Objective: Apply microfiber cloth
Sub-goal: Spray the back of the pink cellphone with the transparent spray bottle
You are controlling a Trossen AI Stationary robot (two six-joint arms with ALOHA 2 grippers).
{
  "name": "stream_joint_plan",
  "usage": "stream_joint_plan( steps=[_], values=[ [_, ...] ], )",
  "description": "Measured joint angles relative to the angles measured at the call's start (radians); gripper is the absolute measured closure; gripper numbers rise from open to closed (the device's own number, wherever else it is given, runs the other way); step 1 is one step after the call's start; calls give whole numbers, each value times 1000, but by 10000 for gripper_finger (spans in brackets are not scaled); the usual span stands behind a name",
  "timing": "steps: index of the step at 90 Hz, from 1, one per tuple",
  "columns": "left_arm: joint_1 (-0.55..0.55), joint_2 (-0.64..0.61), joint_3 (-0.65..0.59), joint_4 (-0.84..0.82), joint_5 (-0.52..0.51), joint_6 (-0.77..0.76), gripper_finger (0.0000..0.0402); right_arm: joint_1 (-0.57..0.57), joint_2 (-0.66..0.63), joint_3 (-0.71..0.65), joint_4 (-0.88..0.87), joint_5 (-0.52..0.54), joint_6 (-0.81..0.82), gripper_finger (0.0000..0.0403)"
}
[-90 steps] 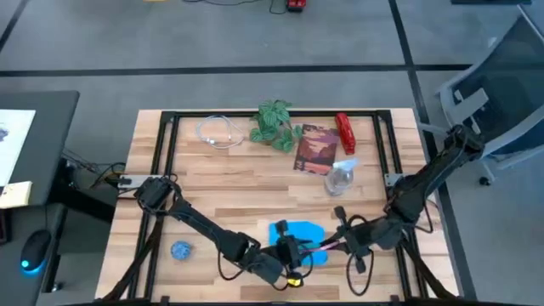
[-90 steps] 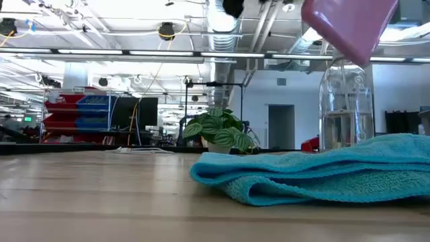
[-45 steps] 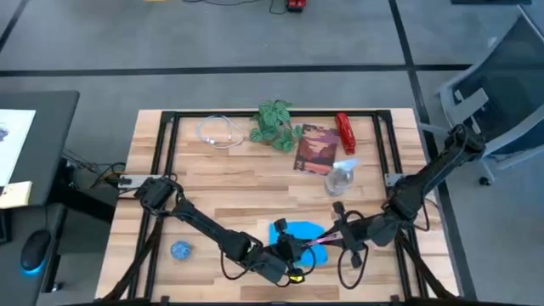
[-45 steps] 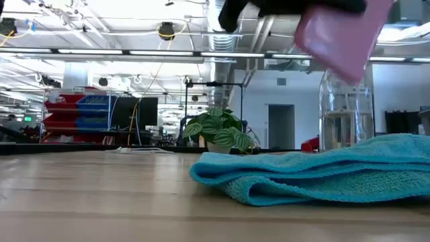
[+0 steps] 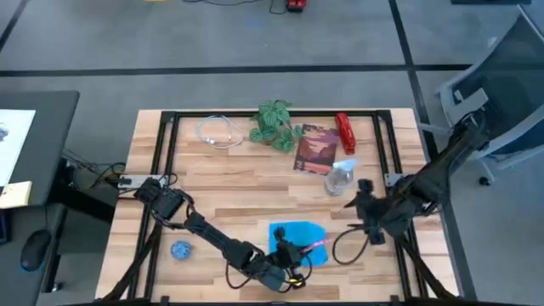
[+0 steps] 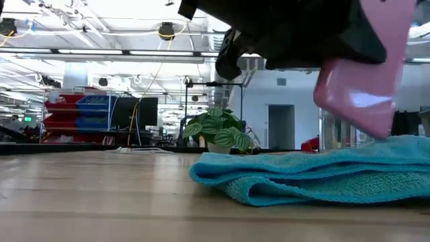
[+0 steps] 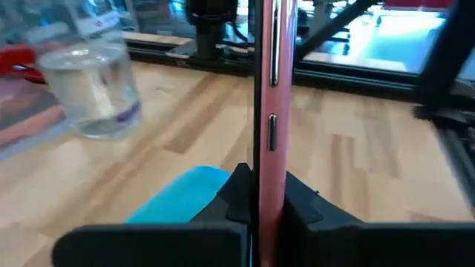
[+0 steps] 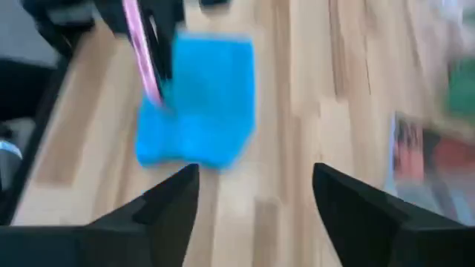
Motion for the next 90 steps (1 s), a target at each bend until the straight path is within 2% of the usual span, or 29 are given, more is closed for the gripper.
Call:
stream_joint_plan(
  steps=[16, 29, 36, 66, 83, 90],
  values=[
    [3, 0, 0, -13, -4, -4, 397, 0, -18, 2, -173, 23, 223, 133],
    [3, 0, 0, -21, -4, -2, 393, -20, -28, 2, -296, 177, 319, 133],
    [3, 0, 0, -22, -4, -3, 392, -58, -31, 2, -352, 233, 320, 133],
    [3, 0, 0, -22, 0, -4, 390, -262, -92, 119, -338, 236, -81, 133],
    [3, 0, 0, -22, 23, -5, 390, -398, -117, 137, -182, 39, -348, 132],
    [3, 0, 0, -21, 25, -6, 390, -457, -110, 137, -154, 5, -423, 132]
  ],
)
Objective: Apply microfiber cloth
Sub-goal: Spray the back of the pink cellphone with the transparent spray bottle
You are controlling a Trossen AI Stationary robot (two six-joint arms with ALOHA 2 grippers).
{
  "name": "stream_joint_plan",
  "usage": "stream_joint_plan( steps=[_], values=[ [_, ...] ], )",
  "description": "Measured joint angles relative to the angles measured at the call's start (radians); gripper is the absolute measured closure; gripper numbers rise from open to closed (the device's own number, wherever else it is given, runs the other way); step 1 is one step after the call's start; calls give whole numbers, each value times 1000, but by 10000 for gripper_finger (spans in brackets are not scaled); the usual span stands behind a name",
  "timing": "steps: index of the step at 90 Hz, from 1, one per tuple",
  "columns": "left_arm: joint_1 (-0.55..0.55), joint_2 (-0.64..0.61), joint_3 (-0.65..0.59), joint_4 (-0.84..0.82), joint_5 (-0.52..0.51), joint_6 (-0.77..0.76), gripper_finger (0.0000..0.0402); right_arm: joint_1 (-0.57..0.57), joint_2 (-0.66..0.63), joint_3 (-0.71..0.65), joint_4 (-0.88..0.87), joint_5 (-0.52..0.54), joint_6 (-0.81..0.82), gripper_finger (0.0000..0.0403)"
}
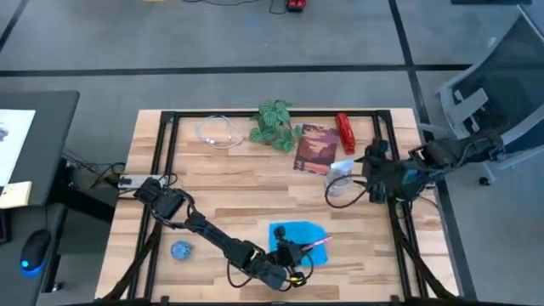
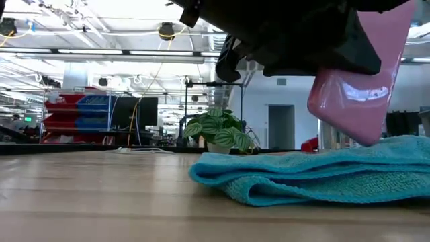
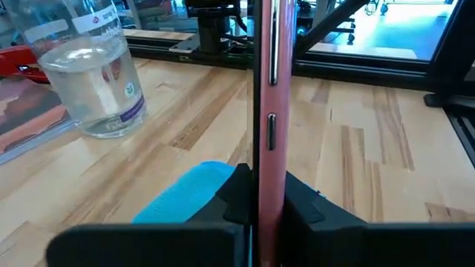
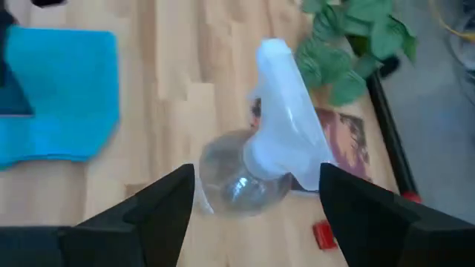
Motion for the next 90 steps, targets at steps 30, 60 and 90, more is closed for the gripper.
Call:
stream_joint_plan(
  steps=[30, 60, 90],
  values=[
    [0, 0, 0, 0, 18, -10, 389, -135, 54, 1, 62, -60, -150, 133],
    [5, 0, 0, -4, 16, -18, 389, -99, 46, 96, 1, -135, -133, 133],
    [51, 0, 1, -184, -9, -215, 395, -240, 121, 97, 16, -244, -190, 134]
  ],
)
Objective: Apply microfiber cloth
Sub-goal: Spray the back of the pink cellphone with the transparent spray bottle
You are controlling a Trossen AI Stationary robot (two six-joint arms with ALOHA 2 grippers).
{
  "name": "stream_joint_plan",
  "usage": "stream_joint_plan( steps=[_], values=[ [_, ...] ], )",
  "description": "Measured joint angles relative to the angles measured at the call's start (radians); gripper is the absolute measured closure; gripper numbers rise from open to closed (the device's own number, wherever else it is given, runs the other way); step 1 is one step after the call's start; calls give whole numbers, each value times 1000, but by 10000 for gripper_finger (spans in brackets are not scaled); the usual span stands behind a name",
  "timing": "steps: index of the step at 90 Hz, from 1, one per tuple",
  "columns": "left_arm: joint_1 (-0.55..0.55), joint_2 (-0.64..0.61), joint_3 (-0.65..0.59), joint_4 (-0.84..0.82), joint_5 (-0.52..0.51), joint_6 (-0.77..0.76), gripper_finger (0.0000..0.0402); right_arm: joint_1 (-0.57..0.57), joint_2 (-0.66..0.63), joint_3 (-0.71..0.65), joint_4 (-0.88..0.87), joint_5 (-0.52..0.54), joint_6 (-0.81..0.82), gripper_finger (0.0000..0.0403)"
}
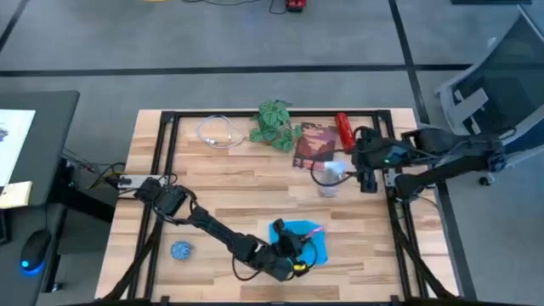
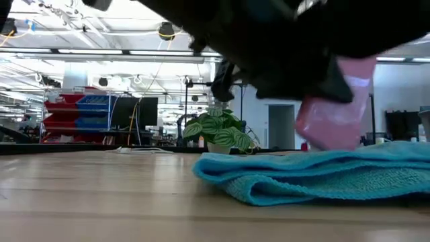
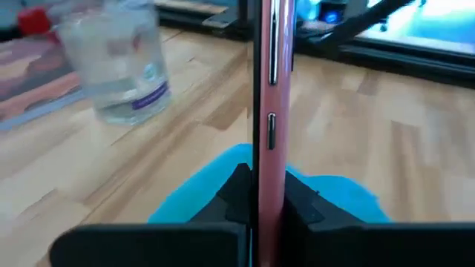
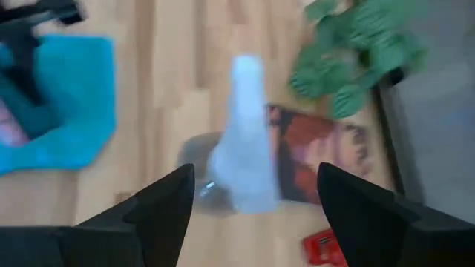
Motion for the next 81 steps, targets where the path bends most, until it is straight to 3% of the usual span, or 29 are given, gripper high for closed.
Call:
stream_joint_plan(
  steps=[17, 37, 66, 81],
  values=[
    [-1, -3, 3, -96, -10, -106, 395, -45, 63, 0, 5, -23, -19, 181],
    [-8, -6, 5, -236, -87, -231, 396, -41, 78, 2, 10, -95, 33, 332],
    [-8, -5, 2, -463, -235, -402, 397, 129, 68, 75, -23, -126, 362, 333],
    [-7, -3, 1, -498, -260, -430, 397, 277, 69, 77, -30, -60, 519, 333]
  ],
)
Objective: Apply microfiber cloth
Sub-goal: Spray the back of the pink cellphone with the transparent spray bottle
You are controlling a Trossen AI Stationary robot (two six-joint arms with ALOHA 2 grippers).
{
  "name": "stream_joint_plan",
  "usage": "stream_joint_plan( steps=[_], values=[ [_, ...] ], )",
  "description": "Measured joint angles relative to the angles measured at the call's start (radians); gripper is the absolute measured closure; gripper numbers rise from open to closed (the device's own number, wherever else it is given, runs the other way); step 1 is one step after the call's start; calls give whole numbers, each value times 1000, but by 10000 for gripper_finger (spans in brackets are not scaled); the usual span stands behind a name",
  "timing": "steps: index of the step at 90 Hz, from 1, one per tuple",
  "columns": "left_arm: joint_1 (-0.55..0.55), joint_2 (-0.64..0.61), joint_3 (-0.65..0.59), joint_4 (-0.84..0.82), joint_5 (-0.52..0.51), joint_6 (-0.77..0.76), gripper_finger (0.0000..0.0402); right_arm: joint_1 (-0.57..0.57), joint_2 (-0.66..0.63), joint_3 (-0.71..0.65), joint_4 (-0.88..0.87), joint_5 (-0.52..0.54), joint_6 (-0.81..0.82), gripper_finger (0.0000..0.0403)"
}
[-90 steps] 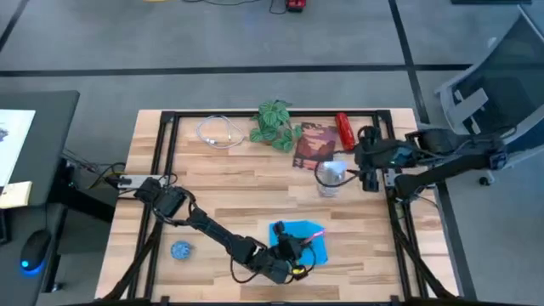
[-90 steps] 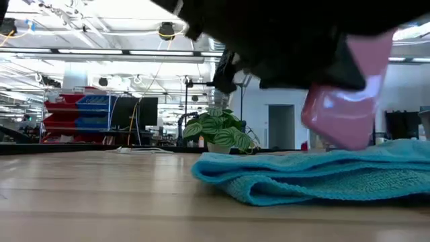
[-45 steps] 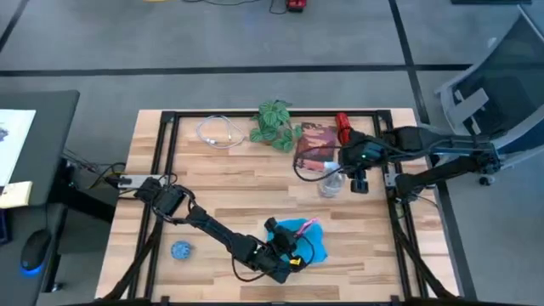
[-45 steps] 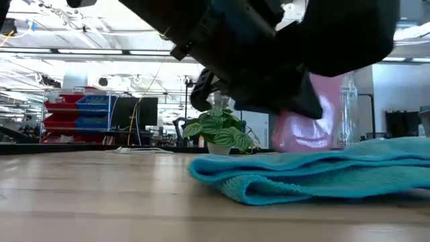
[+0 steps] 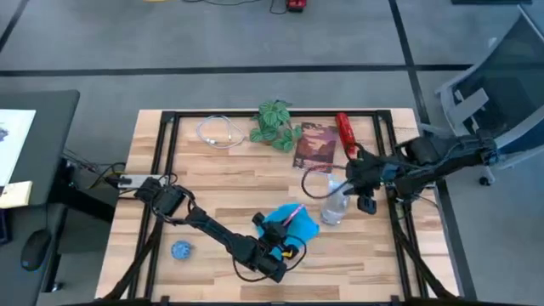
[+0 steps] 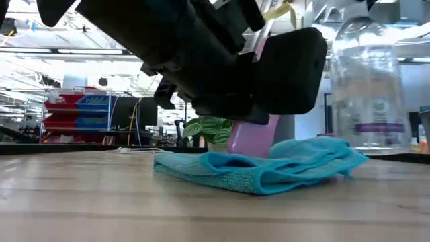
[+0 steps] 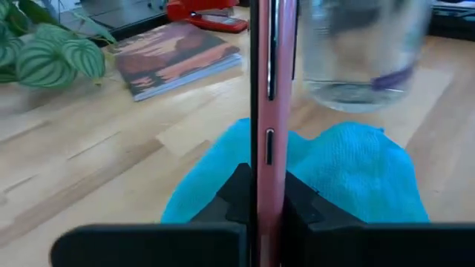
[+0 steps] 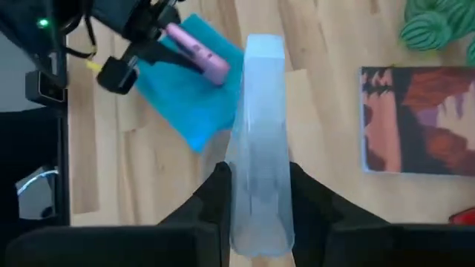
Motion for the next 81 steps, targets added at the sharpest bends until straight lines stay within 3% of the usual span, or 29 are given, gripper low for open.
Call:
stream_joint_plan(
  steps=[37, 66, 72, 81],
  values=[
    [-15, 2, -2, 20, -20, 0, 397, 442, 95, -7, 6, 329, 380, 333],
    [-16, 2, -3, 32, -21, 3, 397, 562, 258, 38, 53, 413, 467, 332],
    [-16, 2, -3, 33, -22, 3, 397, 563, 267, 41, 102, 406, 422, 307],
    [-16, 2, -3, 37, -22, 3, 396, 565, 264, 51, 164, 370, 359, 231]
  ],
)
